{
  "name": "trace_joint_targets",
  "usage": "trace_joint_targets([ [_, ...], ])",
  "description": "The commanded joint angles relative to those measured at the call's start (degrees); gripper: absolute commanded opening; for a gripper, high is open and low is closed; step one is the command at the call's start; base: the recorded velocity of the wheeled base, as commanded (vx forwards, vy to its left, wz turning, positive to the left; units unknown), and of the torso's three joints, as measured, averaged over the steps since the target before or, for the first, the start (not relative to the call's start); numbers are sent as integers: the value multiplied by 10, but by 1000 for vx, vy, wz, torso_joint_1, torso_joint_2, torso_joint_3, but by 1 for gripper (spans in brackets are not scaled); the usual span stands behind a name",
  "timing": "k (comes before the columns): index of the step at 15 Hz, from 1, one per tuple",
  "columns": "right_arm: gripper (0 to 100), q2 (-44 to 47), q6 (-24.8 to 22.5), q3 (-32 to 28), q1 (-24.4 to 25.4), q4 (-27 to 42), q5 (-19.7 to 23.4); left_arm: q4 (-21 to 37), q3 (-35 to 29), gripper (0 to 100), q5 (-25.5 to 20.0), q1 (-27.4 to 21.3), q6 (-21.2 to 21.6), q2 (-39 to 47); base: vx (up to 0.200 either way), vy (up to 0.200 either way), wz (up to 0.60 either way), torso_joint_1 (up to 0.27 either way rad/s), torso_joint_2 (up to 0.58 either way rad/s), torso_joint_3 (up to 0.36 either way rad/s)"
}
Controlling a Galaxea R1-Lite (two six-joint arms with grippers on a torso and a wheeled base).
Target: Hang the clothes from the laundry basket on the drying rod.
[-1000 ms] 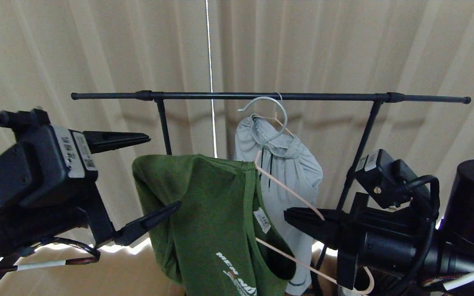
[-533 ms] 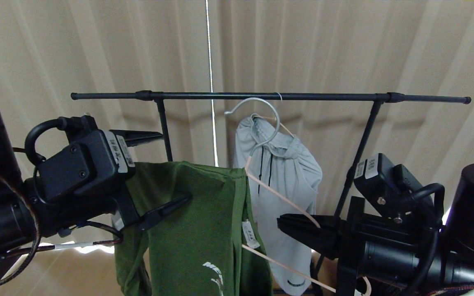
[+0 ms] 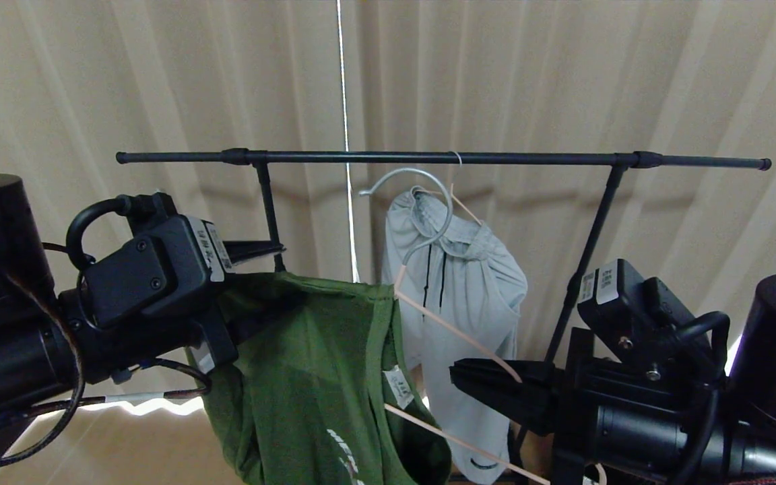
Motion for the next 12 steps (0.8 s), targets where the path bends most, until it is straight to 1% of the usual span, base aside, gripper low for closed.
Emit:
trace_joint_targets([
  [1,0,0,0,0,0,-1,1,-1,0,0,1,0,0,0,0,0,0,0,0,0],
  [10,0,0,-2,2,0,5,0,-3,9,0,2,0,-2,0,0,0,0,0,0,0],
  [11,100,0,-2,3,0,5,-1,-15,14,0,3,0,-2,0,0,0,0,0,0,0],
  [12,100,-1,-2,2,-1,5,-3,-27,19,0,10,2,-3,1,0,0,0,0,0,0],
])
